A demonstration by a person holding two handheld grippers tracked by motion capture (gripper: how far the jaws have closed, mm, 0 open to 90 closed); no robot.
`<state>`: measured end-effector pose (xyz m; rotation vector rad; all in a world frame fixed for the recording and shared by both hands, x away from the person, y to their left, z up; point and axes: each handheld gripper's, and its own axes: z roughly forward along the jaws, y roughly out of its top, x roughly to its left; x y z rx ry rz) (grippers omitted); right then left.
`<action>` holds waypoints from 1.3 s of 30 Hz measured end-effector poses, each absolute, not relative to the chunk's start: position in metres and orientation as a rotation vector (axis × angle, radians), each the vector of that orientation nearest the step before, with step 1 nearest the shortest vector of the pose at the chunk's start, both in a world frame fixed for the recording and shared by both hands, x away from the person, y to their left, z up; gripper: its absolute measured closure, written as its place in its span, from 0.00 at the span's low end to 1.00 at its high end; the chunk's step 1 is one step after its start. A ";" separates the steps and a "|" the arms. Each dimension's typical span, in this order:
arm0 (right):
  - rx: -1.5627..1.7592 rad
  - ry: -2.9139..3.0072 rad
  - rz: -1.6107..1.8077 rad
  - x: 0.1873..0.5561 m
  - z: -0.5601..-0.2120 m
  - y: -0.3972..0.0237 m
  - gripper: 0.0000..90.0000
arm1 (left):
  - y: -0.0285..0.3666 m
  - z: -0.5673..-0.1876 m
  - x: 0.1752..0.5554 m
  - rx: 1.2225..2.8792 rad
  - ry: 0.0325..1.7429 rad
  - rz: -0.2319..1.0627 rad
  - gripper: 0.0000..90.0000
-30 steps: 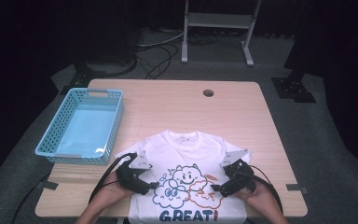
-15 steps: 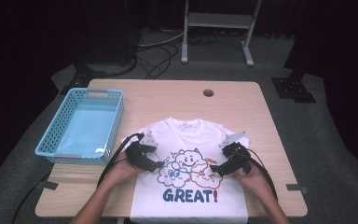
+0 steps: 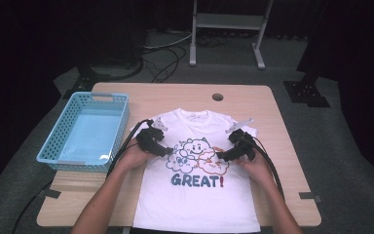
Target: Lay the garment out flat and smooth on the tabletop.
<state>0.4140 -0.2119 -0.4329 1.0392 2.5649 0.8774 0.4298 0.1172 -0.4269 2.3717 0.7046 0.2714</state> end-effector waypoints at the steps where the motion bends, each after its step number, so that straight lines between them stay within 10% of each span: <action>1: 1.045 2.561 0.877 0.418 -0.433 -0.211 0.13 | 0.117 -0.427 0.433 2.367 0.709 0.276 0.34; 11: 1.080 2.546 0.883 0.439 -0.430 -0.213 0.15 | 0.123 -0.425 0.442 2.314 0.743 0.276 0.32; 39: 1.073 2.442 0.993 0.336 -0.411 -0.274 0.13 | 0.170 -0.408 0.320 2.166 0.762 0.375 0.22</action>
